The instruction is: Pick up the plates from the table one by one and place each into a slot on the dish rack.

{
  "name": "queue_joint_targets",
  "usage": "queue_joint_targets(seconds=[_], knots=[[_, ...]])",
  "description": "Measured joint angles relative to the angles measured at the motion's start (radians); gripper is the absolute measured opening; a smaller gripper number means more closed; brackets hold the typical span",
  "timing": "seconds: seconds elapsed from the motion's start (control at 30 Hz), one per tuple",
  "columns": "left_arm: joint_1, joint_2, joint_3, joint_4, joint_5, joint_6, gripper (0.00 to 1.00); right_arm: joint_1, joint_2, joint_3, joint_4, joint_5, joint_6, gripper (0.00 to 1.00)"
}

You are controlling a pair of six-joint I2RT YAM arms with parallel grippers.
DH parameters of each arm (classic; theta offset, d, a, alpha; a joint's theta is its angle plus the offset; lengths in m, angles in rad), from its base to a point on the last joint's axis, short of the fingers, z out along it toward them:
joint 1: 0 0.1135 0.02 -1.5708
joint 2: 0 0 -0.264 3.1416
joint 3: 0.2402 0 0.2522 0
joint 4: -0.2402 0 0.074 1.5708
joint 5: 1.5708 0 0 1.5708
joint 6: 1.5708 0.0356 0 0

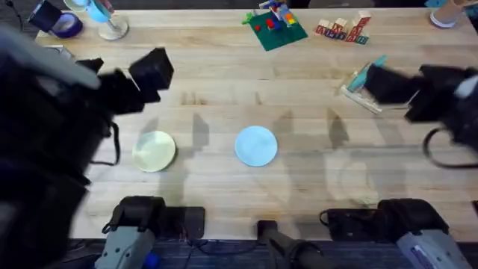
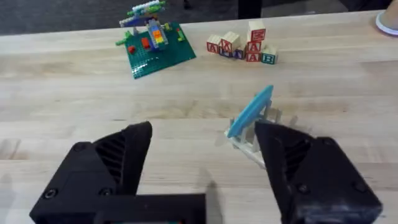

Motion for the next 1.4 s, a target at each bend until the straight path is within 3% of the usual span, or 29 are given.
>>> queue_joint_targets(seconds=[0.17,0.33,0.53,0.7,0.87,1.07,1.23,1.4], knots=[[0.000,0.193,0.228,-0.156,0.016,-0.002,0.993,0.000,0.212,0.262,-0.131,-0.050,0.015,0.996],[0.000,0.297,0.371,-0.195,0.028,-0.002,0.993,0.000,0.347,0.424,-0.198,-0.118,0.023,0.996],[0.000,0.309,0.392,-0.218,0.039,-0.002,0.993,0.000,0.394,0.460,-0.205,-0.177,0.026,0.996],[0.000,0.309,0.392,-0.297,0.053,-0.002,0.992,0.000,0.394,0.461,-0.207,-0.191,0.026,0.996],[0.016,0.309,0.396,-0.406,0.117,-0.002,0.993,0.000,0.394,0.461,-0.209,-0.198,0.026,0.996],[0.154,0.309,0.434,-0.489,0.242,0.019,0.991,0.000,0.393,0.461,-0.209,-0.200,0.026,0.996],[0.326,0.309,0.450,-0.530,0.364,0.031,0.991,0.000,0.393,0.461,-0.209,-0.200,0.026,0.995],[0.496,0.326,0.450,-0.622,0.501,0.108,0.992,0.000,0.393,0.461,-0.209,-0.200,0.026,0.995]])
